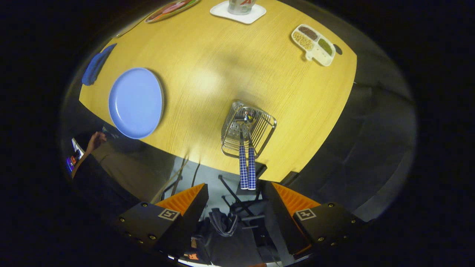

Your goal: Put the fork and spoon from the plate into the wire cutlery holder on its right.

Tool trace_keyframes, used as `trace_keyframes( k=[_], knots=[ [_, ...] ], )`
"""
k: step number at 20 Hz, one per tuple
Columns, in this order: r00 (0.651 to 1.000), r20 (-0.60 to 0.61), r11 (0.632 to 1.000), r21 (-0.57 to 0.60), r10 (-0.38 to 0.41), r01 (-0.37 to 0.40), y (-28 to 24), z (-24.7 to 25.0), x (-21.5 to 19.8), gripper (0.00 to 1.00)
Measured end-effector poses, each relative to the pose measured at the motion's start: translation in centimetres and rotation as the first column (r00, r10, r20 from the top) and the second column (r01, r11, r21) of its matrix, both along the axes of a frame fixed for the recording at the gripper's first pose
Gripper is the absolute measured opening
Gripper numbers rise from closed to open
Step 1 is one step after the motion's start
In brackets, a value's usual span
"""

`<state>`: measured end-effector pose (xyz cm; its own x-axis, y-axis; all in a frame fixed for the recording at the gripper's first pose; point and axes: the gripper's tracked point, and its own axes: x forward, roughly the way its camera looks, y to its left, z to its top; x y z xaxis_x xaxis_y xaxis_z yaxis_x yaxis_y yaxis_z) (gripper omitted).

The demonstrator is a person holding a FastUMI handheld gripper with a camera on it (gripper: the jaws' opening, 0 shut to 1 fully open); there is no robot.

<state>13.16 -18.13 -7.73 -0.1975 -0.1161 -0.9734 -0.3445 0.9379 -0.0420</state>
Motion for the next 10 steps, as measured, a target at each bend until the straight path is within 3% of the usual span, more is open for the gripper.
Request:
trace_keyframes(
  k=[3,6,8,10],
  knots=[
    [0.986,0.101,0.983,0.145,-0.131,0.116,2.2,-0.4,-1.6,0.97],
    [0.958,0.205,0.967,0.198,-0.2,0.159,3.7,-0.4,-2.3,0.97],
    [0.925,0.292,0.958,0.223,-0.244,0.182,4.7,-0.3,-2.3,0.97],
    [0.87,0.406,0.953,0.23,-0.279,0.198,6.0,0.2,-1.4,0.97]
  ],
)
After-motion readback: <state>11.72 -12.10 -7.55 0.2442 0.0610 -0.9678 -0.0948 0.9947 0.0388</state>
